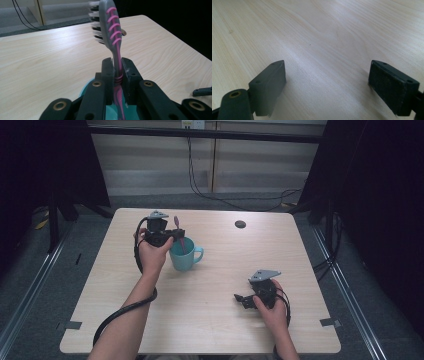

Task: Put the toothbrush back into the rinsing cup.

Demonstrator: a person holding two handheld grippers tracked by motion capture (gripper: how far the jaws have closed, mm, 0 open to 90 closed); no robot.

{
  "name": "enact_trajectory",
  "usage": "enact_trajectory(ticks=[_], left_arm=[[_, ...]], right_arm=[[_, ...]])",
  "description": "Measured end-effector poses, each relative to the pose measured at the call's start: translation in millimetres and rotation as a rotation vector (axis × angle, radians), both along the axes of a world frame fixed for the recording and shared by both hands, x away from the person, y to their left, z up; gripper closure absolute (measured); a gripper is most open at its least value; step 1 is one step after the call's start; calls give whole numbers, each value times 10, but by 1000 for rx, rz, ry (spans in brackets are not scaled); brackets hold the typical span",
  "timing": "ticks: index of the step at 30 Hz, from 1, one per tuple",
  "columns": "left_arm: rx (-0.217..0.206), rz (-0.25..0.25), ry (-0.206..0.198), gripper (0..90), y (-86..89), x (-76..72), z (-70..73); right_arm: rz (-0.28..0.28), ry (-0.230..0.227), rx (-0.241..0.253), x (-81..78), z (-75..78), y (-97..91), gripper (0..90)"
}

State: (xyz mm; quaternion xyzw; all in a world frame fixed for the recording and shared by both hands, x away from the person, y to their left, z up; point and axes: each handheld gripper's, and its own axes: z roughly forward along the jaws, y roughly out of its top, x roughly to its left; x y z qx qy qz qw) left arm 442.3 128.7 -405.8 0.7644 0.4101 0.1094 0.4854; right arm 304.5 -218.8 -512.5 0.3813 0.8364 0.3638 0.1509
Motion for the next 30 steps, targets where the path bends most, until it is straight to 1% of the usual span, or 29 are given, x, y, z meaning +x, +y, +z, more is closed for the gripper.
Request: enact_trajectory(ticks=[5, 6, 19, 20, 22, 24, 26, 30], left_arm=[[7, 2, 8, 816, 22, -20, -26], [7, 11, 6, 816, 29, -26, -31], [5, 14, 18, 809, 66, -67, -75], [2, 18, 17, 802, 69, -69, -76], [11, 19, 15, 781, 74, -70, -75], [3, 24, 13, 762, 78, -70, -78], [1, 22, 12, 730, 91, -72, -78], [-3, 44, 12, 647, 118, -80, -77]], right_arm=[[1, 0, 0, -1, 0, 1, 140], [1, 0, 0, -1, 0, 1, 140], [0, 1, 1, -5, 0, 6, 140], [0, 2, 1, -5, 0, 6, 140], [0, 2, 1, -5, 0, 6, 140], [1, 1, 1, -5, 0, 6, 140], [2, 0, 0, -5, 0, 7, 140], [6, -5, 0, -2, -2, 7, 140]])
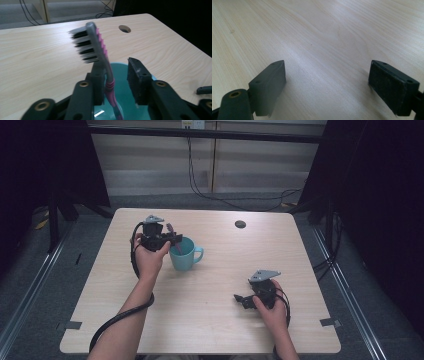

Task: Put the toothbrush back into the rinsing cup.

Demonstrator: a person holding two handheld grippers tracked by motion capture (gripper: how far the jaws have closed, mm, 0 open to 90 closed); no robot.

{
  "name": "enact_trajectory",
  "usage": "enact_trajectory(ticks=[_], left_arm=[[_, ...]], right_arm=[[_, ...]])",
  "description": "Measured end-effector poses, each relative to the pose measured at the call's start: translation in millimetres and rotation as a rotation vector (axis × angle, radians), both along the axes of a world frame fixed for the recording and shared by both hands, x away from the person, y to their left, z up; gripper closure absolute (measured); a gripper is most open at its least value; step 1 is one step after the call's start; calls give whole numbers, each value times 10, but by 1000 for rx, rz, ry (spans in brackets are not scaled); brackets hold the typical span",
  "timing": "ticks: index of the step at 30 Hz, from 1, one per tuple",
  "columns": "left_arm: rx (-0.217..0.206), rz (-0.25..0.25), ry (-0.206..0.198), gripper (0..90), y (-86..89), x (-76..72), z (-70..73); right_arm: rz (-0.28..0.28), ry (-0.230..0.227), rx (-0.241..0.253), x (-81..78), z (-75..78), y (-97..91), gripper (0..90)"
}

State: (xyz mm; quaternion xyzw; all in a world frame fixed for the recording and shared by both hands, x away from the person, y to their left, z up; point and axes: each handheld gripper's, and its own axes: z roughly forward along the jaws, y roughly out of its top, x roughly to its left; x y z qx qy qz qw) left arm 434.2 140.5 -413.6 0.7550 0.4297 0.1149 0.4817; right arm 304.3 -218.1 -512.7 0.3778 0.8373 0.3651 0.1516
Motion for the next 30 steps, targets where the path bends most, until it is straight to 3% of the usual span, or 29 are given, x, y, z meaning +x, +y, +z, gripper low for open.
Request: enact_trajectory(ticks=[9, 18, 30], left_arm=[[1, 23, 2, 500, 32, -17, 20], [-35, 37, 17, 420, 47, -41, -31], [-19, 39, 13, 287, 74, -62, -66]], right_arm=[[-2, 1, 0, -3, 1, 4, 140], [-1, 1, -2, -4, 1, 7, 140], [1, 1, -1, -5, 1, 9, 140]])
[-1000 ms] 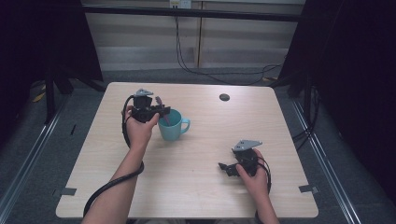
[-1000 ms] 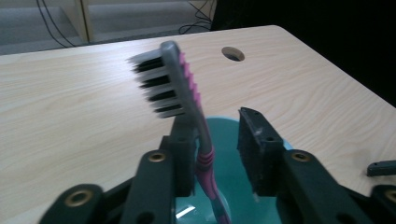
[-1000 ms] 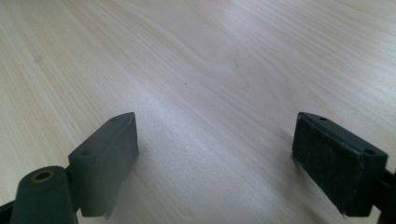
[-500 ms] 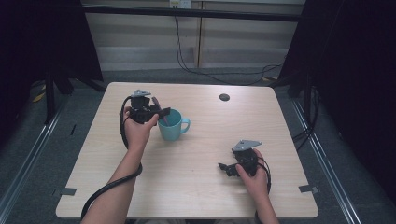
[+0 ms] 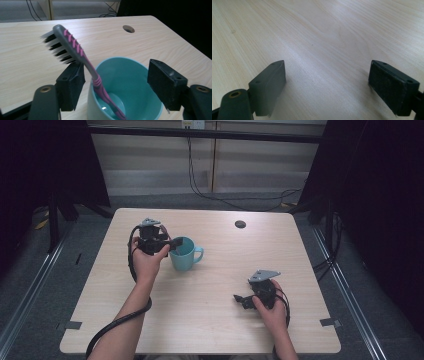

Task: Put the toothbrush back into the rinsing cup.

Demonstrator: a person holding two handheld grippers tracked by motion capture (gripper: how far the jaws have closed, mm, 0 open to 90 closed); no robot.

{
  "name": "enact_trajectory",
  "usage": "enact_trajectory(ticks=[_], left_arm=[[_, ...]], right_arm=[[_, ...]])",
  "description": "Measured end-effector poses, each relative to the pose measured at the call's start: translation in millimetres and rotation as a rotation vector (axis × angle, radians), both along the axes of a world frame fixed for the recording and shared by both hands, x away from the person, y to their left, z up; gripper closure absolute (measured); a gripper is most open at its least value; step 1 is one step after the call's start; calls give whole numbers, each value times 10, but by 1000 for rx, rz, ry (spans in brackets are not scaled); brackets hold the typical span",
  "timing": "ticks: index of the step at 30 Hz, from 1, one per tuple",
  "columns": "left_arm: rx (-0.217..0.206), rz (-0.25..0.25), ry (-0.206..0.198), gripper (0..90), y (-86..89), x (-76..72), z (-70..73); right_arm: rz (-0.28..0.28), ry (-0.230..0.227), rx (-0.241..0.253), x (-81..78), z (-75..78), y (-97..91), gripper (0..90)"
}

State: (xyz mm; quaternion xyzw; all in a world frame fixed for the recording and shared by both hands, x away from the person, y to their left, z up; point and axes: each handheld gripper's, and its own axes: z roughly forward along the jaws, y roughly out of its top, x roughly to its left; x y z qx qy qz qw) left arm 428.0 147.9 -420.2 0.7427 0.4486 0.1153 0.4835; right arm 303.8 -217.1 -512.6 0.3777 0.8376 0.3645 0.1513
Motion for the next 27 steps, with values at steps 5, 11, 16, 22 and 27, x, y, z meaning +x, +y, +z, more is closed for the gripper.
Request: enact_trajectory(ticks=[5, 11, 16, 22, 27], left_arm=[[-3, 10, 14, 264, 39, -9, -9], [-5, 16, 33, 227, 93, -17, -15], [-11, 11, 44, 205, 121, -30, -28], [-12, 13, 43, 195, 172, -68, -44], [-7, 8, 45, 195, 201, -107, -56]], right_arm=[[0, 1, 1, -1, 0, 3, 140], [0, 1, 1, -2, 0, 5, 140], [-1, 1, 1, -3, 1, 6, 140], [1, 1, 2, -2, 0, 6, 140], [2, 0, 1, -3, 0, 6, 140]])
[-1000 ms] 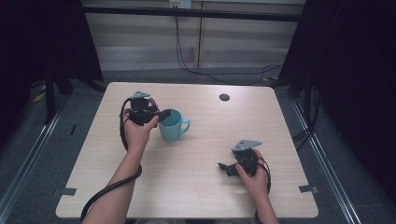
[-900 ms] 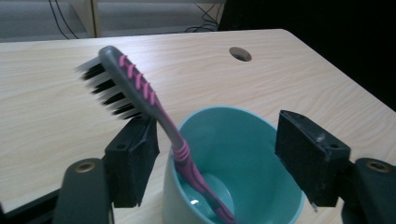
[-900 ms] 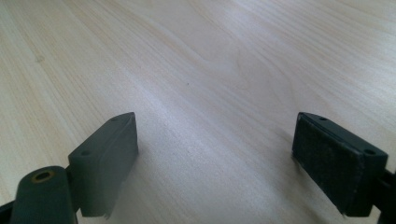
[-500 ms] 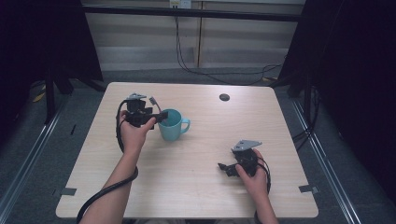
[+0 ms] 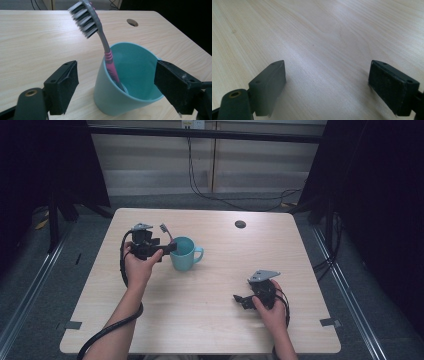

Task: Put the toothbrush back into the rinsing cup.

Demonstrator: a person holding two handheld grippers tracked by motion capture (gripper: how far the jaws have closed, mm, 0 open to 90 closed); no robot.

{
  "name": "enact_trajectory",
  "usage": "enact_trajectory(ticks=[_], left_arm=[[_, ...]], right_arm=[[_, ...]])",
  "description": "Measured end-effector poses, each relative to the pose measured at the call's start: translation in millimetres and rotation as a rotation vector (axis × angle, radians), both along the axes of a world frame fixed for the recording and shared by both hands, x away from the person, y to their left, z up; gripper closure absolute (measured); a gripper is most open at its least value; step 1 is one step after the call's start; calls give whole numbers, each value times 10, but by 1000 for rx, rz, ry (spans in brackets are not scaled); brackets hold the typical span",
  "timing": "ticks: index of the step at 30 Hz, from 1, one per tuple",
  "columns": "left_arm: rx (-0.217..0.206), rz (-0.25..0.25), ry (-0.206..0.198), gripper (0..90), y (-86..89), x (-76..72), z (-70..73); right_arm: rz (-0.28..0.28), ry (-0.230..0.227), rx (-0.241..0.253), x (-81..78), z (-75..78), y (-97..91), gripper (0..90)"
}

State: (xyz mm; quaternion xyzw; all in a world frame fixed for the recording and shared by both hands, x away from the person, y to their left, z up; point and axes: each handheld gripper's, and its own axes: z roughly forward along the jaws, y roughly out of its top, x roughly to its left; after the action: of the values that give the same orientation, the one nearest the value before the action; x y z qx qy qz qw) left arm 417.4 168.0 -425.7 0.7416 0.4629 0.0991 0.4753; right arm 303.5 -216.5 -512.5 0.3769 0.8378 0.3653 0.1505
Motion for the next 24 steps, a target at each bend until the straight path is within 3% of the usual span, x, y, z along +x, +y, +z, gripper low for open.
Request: enact_trajectory(ticks=[24], left_arm=[[-13, -25, -12, 195, 159, -164, -19]], right_arm=[[4, 1, 0, 0, 0, 0, 140]])
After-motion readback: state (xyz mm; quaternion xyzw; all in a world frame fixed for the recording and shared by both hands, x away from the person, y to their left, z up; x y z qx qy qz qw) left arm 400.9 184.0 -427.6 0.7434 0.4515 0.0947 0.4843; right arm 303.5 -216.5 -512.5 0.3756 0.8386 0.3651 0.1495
